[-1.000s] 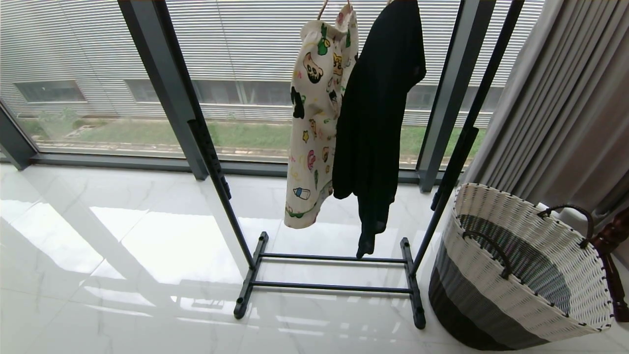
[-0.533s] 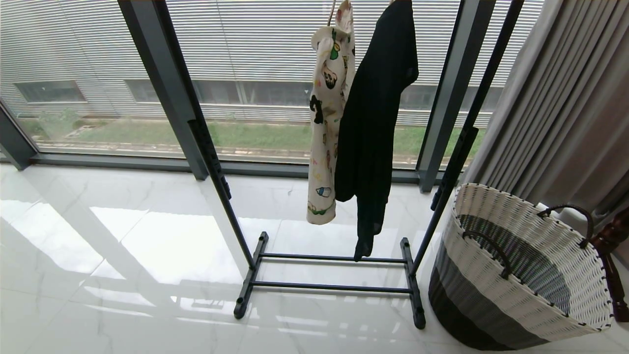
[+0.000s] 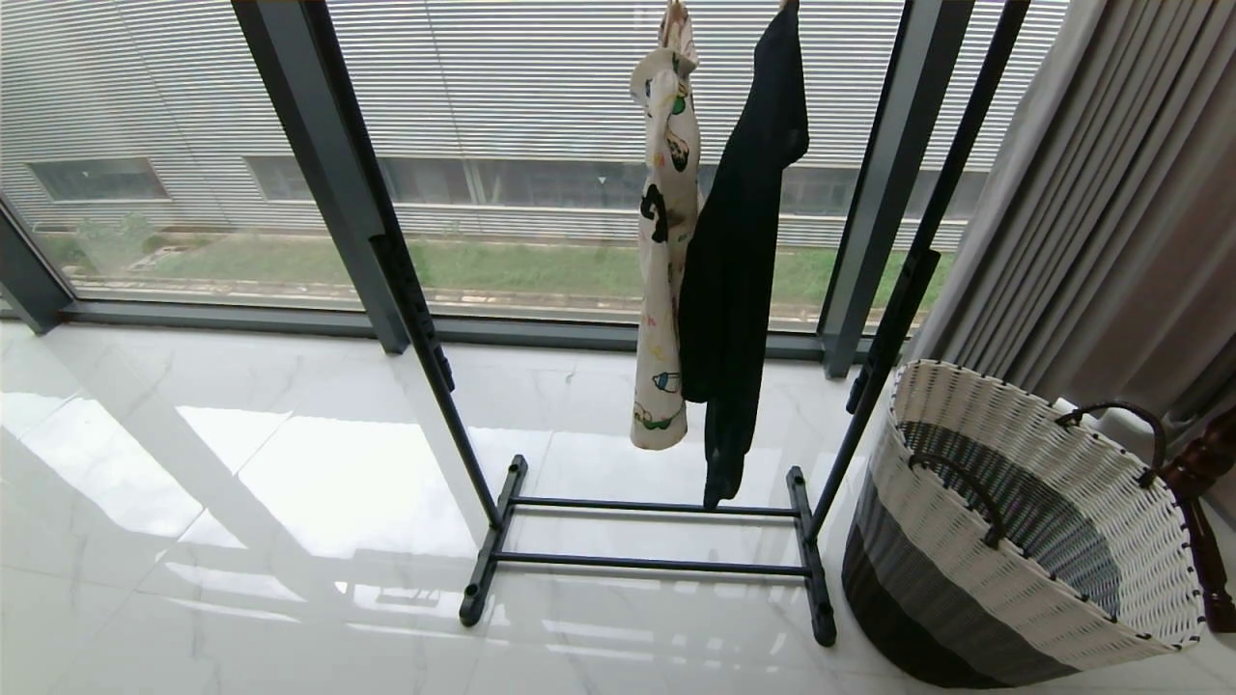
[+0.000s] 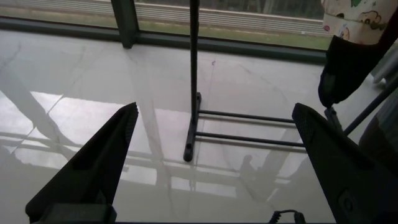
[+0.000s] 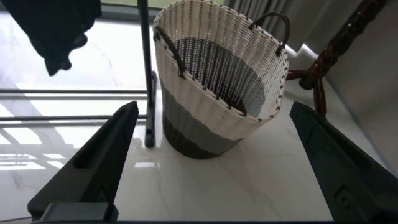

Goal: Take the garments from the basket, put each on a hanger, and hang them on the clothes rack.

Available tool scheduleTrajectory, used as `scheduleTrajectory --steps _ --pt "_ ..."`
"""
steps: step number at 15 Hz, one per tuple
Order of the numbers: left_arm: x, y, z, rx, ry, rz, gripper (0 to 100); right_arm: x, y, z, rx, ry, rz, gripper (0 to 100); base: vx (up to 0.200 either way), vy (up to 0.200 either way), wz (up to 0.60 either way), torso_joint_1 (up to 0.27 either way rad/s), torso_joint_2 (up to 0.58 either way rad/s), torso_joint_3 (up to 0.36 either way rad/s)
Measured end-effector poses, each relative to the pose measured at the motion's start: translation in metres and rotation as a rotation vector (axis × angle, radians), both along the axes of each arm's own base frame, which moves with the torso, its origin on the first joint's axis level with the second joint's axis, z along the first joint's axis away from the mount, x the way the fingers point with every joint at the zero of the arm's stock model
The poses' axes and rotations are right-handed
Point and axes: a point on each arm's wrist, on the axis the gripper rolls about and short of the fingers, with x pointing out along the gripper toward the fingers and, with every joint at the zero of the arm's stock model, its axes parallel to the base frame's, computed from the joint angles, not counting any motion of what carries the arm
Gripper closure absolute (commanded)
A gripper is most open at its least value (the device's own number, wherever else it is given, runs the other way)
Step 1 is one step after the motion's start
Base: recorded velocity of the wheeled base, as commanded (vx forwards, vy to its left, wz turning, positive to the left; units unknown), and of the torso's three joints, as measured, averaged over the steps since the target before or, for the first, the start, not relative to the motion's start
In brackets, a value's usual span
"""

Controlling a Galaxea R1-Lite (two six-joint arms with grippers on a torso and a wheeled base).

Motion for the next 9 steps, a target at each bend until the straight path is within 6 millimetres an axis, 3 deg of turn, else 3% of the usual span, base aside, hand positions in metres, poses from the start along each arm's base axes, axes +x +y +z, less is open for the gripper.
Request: scheduleTrajectory --steps 4,7,9 --pt "0.0 0.0 0.0 0.0 0.0 0.0 0 -0.0037 0.0047 -0.0015 0.052 -0.049 0.194 0 0.0 0.0 0.0 0.0 0.0 0.0" --pt "0.0 0.0 0.0 0.0 0.0 0.001 0 -0.0042 -0.0004 -0.0014 -0.027 -0.057 -0.035 0 0.0 0.0 0.0 0.0 0.0 0.0" --pt "0.0 0.0 0.0 0.0 0.0 0.001 0 -0.0041 -0.0004 -0.0018 0.009 -0.061 -0.034 0 0.0 0.0 0.0 0.0 0.0 0.0"
